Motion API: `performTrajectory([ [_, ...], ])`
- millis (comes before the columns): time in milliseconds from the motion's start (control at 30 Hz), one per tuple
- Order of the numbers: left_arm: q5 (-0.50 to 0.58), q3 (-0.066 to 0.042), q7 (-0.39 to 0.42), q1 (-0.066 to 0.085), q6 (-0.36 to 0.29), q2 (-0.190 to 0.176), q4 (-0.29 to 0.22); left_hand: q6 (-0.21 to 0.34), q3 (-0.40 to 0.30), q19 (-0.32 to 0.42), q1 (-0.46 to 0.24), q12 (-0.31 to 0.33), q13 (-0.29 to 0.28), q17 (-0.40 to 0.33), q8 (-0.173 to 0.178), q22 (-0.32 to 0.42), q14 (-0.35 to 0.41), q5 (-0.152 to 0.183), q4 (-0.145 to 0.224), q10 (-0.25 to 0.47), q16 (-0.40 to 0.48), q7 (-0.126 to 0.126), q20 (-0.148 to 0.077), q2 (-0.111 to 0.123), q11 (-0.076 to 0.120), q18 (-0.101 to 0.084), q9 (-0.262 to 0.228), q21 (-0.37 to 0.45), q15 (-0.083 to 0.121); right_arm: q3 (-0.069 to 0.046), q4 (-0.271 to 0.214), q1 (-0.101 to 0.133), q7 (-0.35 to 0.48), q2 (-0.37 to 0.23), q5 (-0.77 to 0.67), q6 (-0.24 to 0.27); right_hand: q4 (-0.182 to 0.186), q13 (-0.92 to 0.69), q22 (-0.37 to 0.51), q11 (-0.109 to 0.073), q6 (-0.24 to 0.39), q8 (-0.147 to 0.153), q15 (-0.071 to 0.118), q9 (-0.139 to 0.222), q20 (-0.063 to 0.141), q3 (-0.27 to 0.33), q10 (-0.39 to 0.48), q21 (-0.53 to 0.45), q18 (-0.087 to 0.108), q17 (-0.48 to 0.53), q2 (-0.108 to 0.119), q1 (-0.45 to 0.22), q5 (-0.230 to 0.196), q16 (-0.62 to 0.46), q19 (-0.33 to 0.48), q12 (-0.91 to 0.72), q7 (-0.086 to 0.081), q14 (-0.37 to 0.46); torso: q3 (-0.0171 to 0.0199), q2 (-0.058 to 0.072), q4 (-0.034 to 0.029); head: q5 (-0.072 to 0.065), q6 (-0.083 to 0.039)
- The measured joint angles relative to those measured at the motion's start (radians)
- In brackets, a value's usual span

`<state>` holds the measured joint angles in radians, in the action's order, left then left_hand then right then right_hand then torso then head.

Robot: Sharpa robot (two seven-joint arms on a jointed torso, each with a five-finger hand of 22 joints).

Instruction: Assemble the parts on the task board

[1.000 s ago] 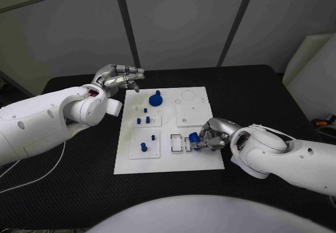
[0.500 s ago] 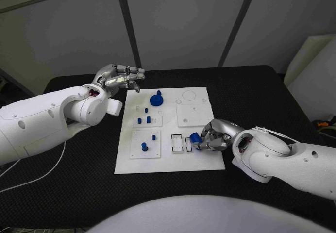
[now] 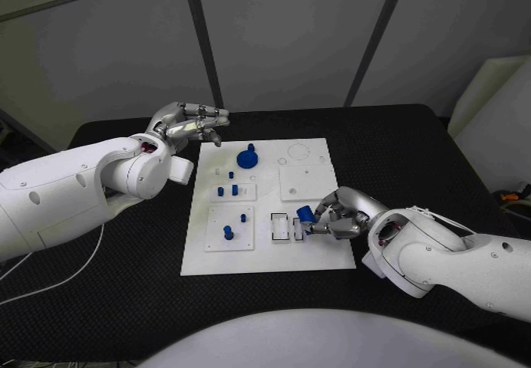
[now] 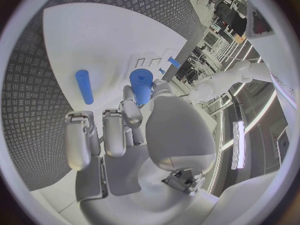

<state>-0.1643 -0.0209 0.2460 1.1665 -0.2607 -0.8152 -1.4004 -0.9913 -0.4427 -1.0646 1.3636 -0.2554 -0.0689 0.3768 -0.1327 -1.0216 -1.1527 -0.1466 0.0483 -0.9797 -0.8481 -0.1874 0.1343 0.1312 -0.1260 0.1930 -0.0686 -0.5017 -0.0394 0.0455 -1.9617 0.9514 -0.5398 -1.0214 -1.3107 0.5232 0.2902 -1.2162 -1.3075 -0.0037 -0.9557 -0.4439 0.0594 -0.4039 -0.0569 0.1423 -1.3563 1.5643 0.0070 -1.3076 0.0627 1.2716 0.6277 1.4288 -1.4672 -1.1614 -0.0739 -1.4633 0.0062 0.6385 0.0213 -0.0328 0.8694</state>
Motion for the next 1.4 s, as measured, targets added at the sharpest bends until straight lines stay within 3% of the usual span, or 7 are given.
performTrajectory([
  [133,0.000,0.000,0.000,0.000,0.000,0.000,-0.001,0.000,0.000,0.000,0.000,-0.002,0.000,-0.001,0.000,0.000,0.000,0.000,0.000,0.003,0.000,0.000,0.000,0.000,-0.003,0.000,0.000,0.000,0.000,0.000,-0.001,0.000,0.009,0.013,0.017,0.018,0.003,-0.001,0.000,0.000,0.000,0.001,0.003,0.000,0.000,0.003,0.000,0.000,0.000,0.000,-0.001,0.001,0.009,0.000,0.000,0.000,0.000,-0.004,0.0000,0.000,0.0000,0.001,-0.001],
  [300,0.000,0.000,0.000,0.000,0.000,-0.001,-0.002,0.000,0.000,0.000,0.000,-0.004,0.000,-0.001,0.000,0.000,0.000,0.000,0.000,0.004,0.000,0.000,0.000,0.000,-0.004,0.000,0.000,0.000,0.000,0.000,0.019,0.000,0.018,0.047,0.044,0.014,0.001,0.008,0.000,0.000,0.000,0.001,0.003,-0.003,0.003,0.014,0.000,0.000,0.000,0.000,-0.019,-0.017,0.016,0.000,0.003,0.010,0.000,-0.004,-0.0003,0.000,0.0000,0.002,-0.001],
  [667,0.000,0.000,0.000,0.000,0.000,0.000,-0.004,0.000,0.000,0.000,0.000,-0.004,0.000,-0.001,0.000,0.001,0.000,0.000,0.000,0.004,0.000,0.000,0.000,0.000,-0.004,0.000,0.000,0.000,0.000,-0.001,0.066,0.000,0.020,0.120,0.085,-0.041,0.004,0.010,0.000,0.000,-0.011,0.003,0.003,-0.011,0.003,0.023,0.000,0.000,0.000,0.000,-0.025,-0.039,-0.009,0.000,0.003,0.014,0.004,-0.004,-0.0002,0.001,-0.0013,0.009,0.002],
  [1000,0.000,0.000,0.000,0.000,0.000,0.000,-0.004,0.000,0.000,0.000,0.000,-0.004,0.000,-0.001,0.000,0.001,0.000,0.000,0.000,0.004,0.000,0.000,0.000,0.000,-0.004,0.000,0.000,0.000,0.000,-0.003,0.089,0.002,0.018,0.144,0.095,-0.063,0.001,0.008,0.000,0.000,-0.023,0.003,0.003,-0.021,0.006,0.034,0.000,0.000,0.000,0.000,-0.030,-0.055,-0.039,0.000,0.001,0.016,0.009,-0.003,0.0006,0.001,-0.0012,0.013,0.003],
  [1133,0.000,0.000,0.000,0.000,0.000,0.000,-0.004,0.000,0.000,0.000,0.000,-0.004,0.000,-0.001,0.000,0.001,0.000,0.000,0.000,0.004,0.000,0.000,0.000,0.000,-0.004,0.000,0.000,0.000,0.000,-0.003,0.097,0.002,0.016,0.149,0.096,-0.066,0.000,0.007,0.000,0.000,-0.029,0.003,0.003,-0.032,0.007,0.053,0.000,0.000,0.000,0.000,-0.035,-0.084,-0.127,0.000,0.000,0.021,0.015,-0.003,0.0006,0.001,-0.0007,0.014,0.003],
  [1267,0.000,0.000,0.000,0.000,0.000,0.000,-0.004,0.000,0.000,0.000,0.000,-0.004,0.000,-0.002,0.000,0.001,0.000,0.000,0.000,0.004,0.000,0.000,0.000,0.000,-0.004,0.000,0.000,0.000,0.000,-0.002,0.105,0.002,0.011,0.155,0.096,-0.068,0.002,0.008,0.000,0.000,-0.026,0.000,0.003,-0.046,0.007,0.079,0.000,0.000,0.000,0.000,-0.031,-0.133,-0.310,0.000,0.000,0.033,0.013,-0.003,0.0006,0.001,-0.0005,0.014,0.002],
  [1400,0.000,0.000,0.000,0.000,0.000,0.000,-0.004,0.000,0.000,0.000,0.000,-0.004,0.000,-0.002,0.000,0.001,0.000,0.000,0.000,0.003,0.000,0.000,0.000,0.000,-0.004,0.000,0.000,0.000,0.000,-0.002,0.109,0.001,0.007,0.158,0.096,-0.068,0.003,0.010,0.000,0.000,-0.023,0.001,0.003,-0.058,0.007,0.079,0.000,0.000,0.000,0.000,-0.002,-0.188,-0.433,0.000,0.000,0.043,0.009,-0.003,0.0006,0.001,-0.0005,0.014,0.002],
])
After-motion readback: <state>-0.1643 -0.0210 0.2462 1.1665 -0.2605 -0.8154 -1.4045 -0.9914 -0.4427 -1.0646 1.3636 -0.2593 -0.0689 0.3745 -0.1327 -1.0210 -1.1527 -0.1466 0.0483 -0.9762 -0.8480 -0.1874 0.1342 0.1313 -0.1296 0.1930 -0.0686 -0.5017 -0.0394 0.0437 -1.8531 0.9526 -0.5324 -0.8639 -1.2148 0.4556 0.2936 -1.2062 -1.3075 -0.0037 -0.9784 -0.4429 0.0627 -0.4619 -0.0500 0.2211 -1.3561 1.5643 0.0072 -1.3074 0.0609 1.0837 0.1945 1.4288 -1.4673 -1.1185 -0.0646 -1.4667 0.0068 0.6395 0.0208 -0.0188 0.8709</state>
